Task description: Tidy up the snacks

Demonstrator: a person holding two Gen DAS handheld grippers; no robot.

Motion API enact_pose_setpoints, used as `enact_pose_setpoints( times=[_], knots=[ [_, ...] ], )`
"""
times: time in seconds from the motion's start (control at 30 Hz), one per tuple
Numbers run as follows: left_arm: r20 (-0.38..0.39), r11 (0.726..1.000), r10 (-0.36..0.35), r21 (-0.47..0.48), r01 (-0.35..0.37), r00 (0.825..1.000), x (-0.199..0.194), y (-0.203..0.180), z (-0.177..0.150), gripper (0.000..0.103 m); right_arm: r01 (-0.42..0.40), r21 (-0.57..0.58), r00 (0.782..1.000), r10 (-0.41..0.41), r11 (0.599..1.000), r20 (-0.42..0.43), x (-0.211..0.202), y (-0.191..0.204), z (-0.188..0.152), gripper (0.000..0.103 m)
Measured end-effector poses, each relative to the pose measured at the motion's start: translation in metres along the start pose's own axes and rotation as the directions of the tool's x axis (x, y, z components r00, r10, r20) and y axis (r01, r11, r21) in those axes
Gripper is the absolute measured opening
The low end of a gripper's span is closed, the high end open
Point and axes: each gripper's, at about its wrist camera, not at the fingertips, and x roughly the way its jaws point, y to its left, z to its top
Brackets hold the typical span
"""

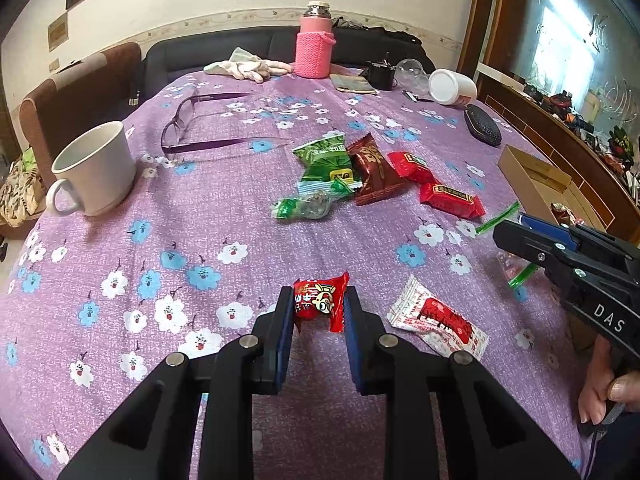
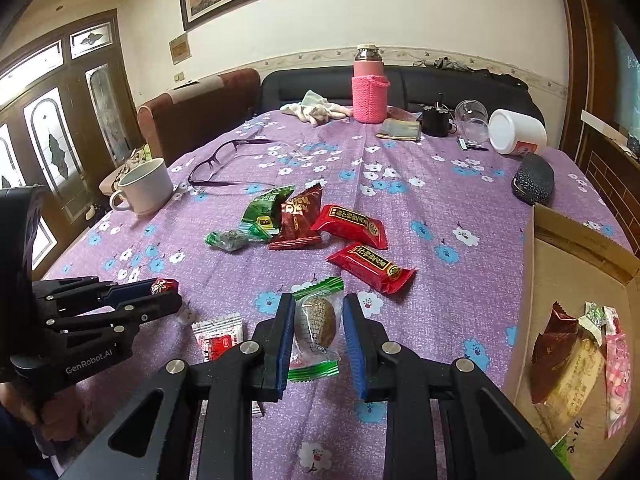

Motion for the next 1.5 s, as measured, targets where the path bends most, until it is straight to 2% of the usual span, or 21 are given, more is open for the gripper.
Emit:
enact_pose_setpoints(
  times=[1.2, 1.5],
  knots=[
    [0.001, 0.998, 0.04, -0.044, -0.04, 0.999, 0.001, 0.011, 0.002, 0.023, 0.049, 0.116, 0.998, -0.052, 0.992, 0.026, -0.012, -0.03, 0.005, 0.026],
    [0.0, 0.998, 0.039, -0.045, -0.039, 0.999, 0.002, 0.012, 0.002, 0.023, 0.076, 0.246, 0.993, -0.096, 0.966, 0.074, -0.031, -0.069, 0.012, 0.026]
  ],
)
